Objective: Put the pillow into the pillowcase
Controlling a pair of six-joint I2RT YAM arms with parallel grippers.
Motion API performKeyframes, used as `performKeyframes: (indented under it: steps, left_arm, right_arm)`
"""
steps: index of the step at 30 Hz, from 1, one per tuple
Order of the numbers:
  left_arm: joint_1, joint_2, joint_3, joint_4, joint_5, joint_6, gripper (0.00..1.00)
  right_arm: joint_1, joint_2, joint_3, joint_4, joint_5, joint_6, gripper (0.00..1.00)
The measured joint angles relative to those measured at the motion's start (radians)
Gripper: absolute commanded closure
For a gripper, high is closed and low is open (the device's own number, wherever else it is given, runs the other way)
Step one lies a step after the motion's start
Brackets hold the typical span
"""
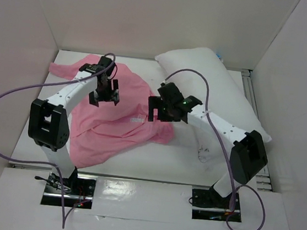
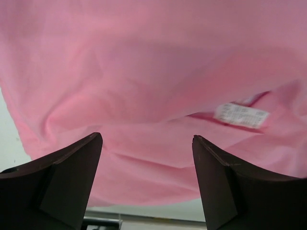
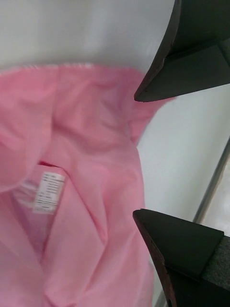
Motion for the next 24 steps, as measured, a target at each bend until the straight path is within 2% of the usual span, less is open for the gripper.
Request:
performKeyframes:
  steps: [2,3,4,6,10,11,13,14,24]
  left_arm:
    - [0.006,0.0,-0.059,-0.005,0.0,0.0,0.13]
    - [0.009,0.0,-0.079,-0.011,0.0,0.001,0.13]
    - [0.009,0.002,-0.09,-0.022,0.0,0.004,0.13]
    - [-0.002,0.002,-0.093,-0.03,0.0,0.023,0.11]
    - [-0.063,0.047,-0.027,-0.082,-0.05,0.061,0.1]
    - [-0.082,0.071,-0.007,-0.09,-0.062,0.072,0.08]
    - [-0.117,0.109,0.013,-0.098,-0.076,0.08,0.07]
    - [-0.134,0.125,0.016,-0.103,-0.079,0.082,0.06]
    - [-0.275,0.251,0.059,-0.115,-0.15,0.098,0.01]
  right_arm:
    - [0.023,0.012,-0.041,0.023,-0.032,0.032,0.04]
    - [0.035,0.026,-0.06,0.026,-0.047,0.048,0.1]
    - [0.044,0.04,-0.075,0.031,-0.058,0.058,0.13]
    - [0.058,0.078,-0.097,0.046,-0.091,0.082,0.15]
    - [0.06,0.151,-0.105,0.087,-0.138,0.113,0.31]
    - [0.059,0.166,-0.105,0.099,-0.141,0.117,0.6]
    - [0.054,0.185,-0.108,0.117,-0.132,0.117,0.93]
    - [0.05,0.189,-0.108,0.119,-0.121,0.109,1.0]
    - [-0.161,0.189,-0.108,0.118,-0.045,-0.033,1.0]
